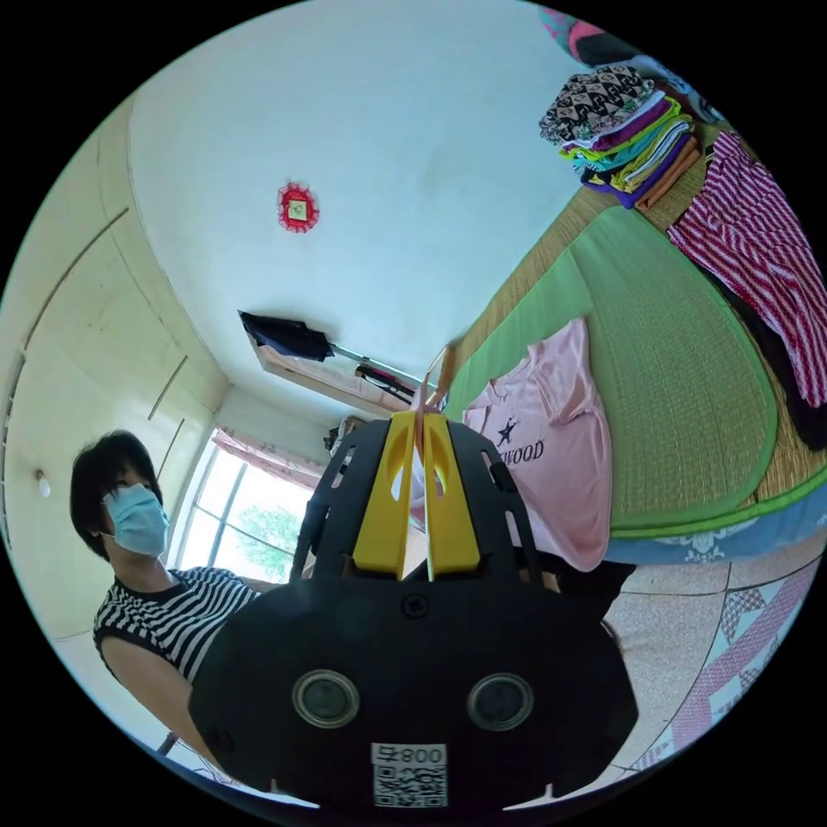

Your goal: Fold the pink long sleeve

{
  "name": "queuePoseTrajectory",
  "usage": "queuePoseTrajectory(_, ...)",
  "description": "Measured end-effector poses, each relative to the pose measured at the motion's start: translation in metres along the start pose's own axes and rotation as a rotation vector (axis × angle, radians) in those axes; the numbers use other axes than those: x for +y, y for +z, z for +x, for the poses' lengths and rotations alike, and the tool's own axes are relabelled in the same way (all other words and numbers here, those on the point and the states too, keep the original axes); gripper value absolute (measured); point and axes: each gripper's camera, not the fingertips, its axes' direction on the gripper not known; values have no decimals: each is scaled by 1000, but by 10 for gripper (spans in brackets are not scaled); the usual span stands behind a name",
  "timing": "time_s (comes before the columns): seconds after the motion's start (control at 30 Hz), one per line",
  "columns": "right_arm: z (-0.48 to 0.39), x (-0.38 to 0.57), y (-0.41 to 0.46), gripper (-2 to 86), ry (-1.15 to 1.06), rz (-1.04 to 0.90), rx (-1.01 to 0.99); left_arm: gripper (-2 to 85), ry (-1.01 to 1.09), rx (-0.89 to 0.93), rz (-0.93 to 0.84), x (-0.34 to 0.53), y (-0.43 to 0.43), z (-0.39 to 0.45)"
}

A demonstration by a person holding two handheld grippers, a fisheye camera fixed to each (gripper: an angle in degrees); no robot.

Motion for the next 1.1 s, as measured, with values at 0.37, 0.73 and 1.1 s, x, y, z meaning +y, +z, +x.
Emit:
queuePoseTrajectory(0.37, 125, -112, 104, 13, 172, -94, 95, 9, -102, -150, -21, -113, 56, -75)
queuePoseTrajectory(0.73, 214, -197, 198, 13, 232, -186, 135, 9, -181, -291, -71, -210, 96, -145)
queuePoseTrajectory(1.1, 293, -230, 249, 14, 316, -213, 154, 12, -289, -390, -64, -255, 112, -204)
